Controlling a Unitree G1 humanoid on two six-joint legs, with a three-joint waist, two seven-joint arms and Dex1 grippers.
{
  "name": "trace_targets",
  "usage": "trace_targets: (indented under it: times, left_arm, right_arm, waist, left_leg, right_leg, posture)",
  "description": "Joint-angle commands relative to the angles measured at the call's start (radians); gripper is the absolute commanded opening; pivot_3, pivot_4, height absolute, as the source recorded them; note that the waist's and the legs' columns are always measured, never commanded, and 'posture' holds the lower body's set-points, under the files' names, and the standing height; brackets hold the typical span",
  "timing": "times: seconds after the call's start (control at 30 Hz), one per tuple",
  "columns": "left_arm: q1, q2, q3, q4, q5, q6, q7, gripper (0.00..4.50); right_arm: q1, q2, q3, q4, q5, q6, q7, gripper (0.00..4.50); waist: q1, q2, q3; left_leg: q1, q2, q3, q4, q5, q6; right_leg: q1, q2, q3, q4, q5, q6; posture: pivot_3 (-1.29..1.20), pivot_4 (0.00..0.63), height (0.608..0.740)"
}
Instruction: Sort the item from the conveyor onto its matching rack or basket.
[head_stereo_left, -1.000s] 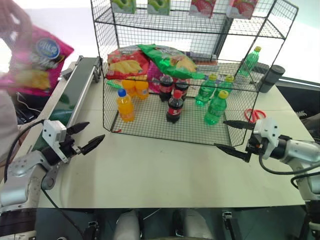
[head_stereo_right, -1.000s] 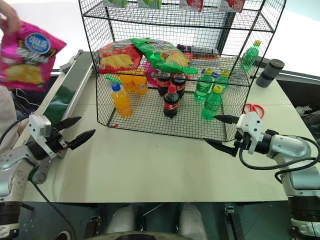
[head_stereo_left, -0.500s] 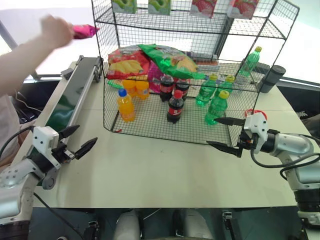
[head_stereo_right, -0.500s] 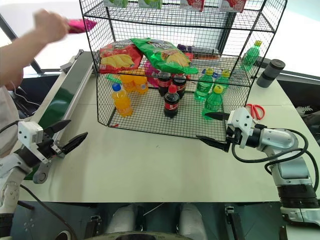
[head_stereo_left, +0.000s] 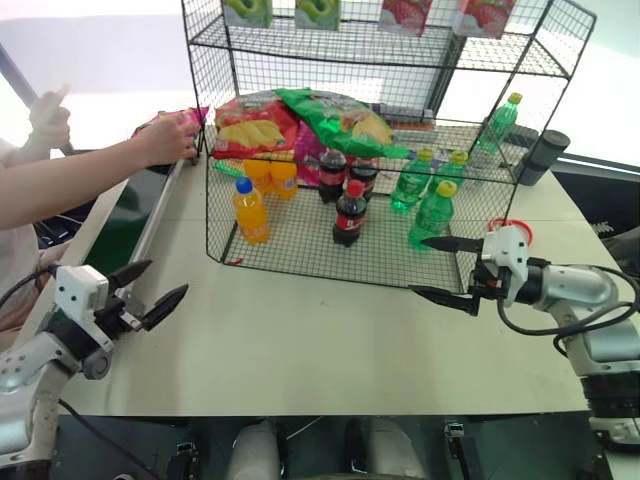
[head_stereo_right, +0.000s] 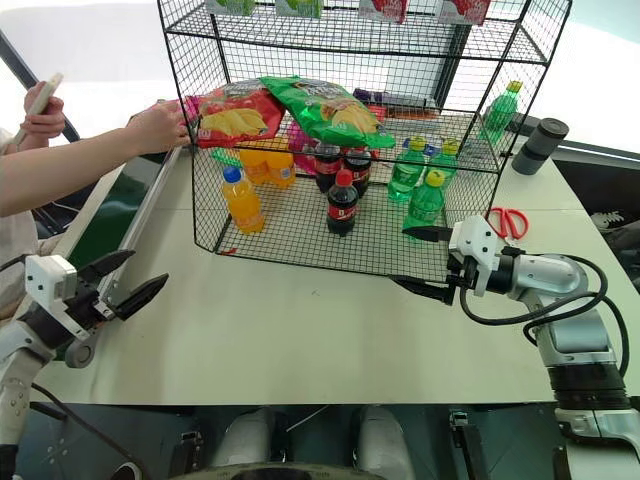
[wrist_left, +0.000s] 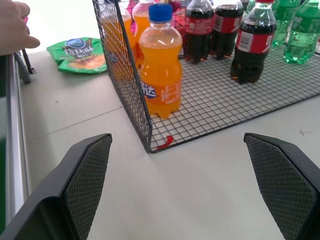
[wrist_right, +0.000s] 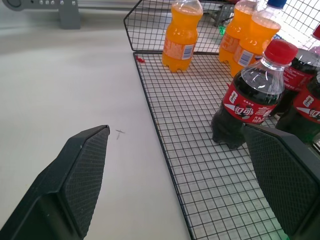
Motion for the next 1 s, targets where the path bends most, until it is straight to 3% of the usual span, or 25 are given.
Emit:
trace_targets:
  times: [0.03,0.27,0.43,0.6,0.83,1.0]
  left_arm:
    - [0.001,0.002,0.042,-0.017,0.022,-0.065,0.014,4.5]
    - [0.029,0.0,0.081,-0.041,0.045,-0.091,0.072,4.5]
    - [0.086,0.011,0.125,-0.05,0.077,-0.139,0.08,4.5]
    - [0.152,0.001,0.213,-0.051,0.156,-0.246,0.136,4.5]
    - [0.354,0.025,0.374,0.065,0.48,-0.628,0.258,4.5]
    - [0.415,0.071,0.431,0.179,0.641,-0.793,0.373,4.5]
  right_arm:
    - [-0.027,0.021,-0.012,-0.074,0.055,0.037,-0.014,4.41]
    - [-0.062,0.173,0.048,-0.236,0.222,0.205,-0.067,4.41]
    - [-0.071,0.238,0.178,-0.271,0.205,0.254,-0.038,4.41]
    - [-0.146,0.29,0.207,-0.18,0.178,0.244,-0.04,4.41]
    - [-0.177,0.32,0.232,-0.089,0.121,0.184,0.004,4.41]
    - [-0.148,0.306,0.268,-0.105,0.11,0.162,0.081,4.41]
  waist:
    - [0.0,0.0,0.0]
    - [-0.015,0.0,0.0]
    - [-0.019,-0.001,-0.001]
    - [-0.019,-0.001,-0.001]
    - [-0.024,-0.002,-0.001]
    - [-0.017,-0.001,-0.001]
  left_leg:
    - [0.0,0.0,0.0,0.0,0.0,0.0]
    - [0.0,0.001,0.0,0.0,0.0,0.0]
    - [0.0,0.002,0.0,0.0,0.0,0.001]
    - [-0.001,0.002,0.0,0.0,0.0,0.001]
    - [-0.001,0.002,0.002,-0.001,-0.001,0.001]
    - [-0.001,0.003,0.002,-0.001,-0.001,0.002]
  right_leg:
    - [0.0,0.0,0.0,0.0,0.0,0.0]
    - [-0.001,0.0,0.0,0.0,0.0,0.0]
    - [-0.001,-0.001,0.0,0.0,0.0,0.0]
    - [-0.001,-0.001,0.0,0.0,0.0,-0.001]
    - [-0.004,0.0,0.0,0.0,0.0,-0.001]
    - [-0.008,-0.002,-0.001,0.0,0.0,-0.001]
  posture:
    - [0.0,0.15,0.726]
    - [0.0,0.15,0.726]
    - [0.0,0.15,0.726]
    - [0.0,0.15,0.726]
    - [0.0,0.15,0.726]
    - [0.0,0.15,0.726]
